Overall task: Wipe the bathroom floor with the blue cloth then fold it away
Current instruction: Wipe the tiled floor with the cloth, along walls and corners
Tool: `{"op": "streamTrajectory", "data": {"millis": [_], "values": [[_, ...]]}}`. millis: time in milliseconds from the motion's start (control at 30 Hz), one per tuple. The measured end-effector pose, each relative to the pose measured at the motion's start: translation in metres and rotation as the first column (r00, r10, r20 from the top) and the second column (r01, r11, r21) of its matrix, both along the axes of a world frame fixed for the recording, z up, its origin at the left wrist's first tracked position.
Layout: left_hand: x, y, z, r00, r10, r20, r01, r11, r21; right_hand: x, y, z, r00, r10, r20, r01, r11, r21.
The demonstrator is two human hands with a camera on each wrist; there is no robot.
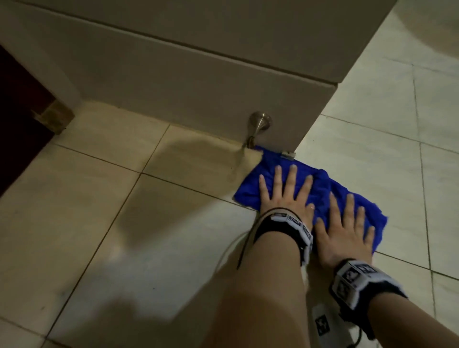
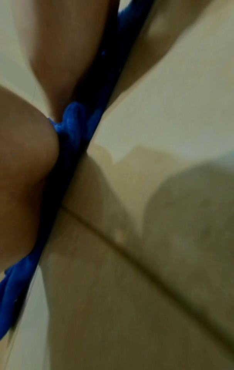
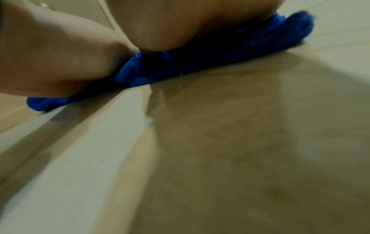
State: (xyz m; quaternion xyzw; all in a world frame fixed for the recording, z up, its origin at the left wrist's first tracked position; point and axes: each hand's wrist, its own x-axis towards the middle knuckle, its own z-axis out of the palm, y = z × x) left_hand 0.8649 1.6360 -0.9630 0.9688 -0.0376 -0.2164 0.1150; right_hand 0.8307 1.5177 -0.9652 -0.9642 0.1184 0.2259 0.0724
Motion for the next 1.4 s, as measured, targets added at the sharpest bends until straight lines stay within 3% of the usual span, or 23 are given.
{"op": "streamTrajectory", "data": {"millis": [300,467,833,1233,1400], "values": [[-0.004,0.033,-0.005,0.996,-0.084,0.039,0.085,0.996,-0.005,-0.006,0.017,0.002,0.998,-0.052,0.017,0.052,0.999,0.007],[-0.005,0.092,-0.006,0.997,-0.012,0.077,0.014,0.999,-0.033,-0.004,0.051,0.006,0.998,0.057,-0.031,-0.057,0.998,-0.019],[0.000,0.248,-0.012,0.973,0.229,0.038,-0.231,0.973,0.032,0.025,0.202,-0.005,0.958,0.283,0.045,-0.284,0.958,0.032],[0.034,0.333,-0.017,0.956,0.291,0.032,-0.293,0.955,0.043,0.048,0.294,-0.005,0.956,0.286,0.059,-0.289,0.956,0.043],[0.040,0.338,-0.013,0.953,0.304,0.004,-0.304,0.952,0.046,0.053,0.307,-0.002,0.964,0.266,0.022,-0.266,0.963,0.038]]}}
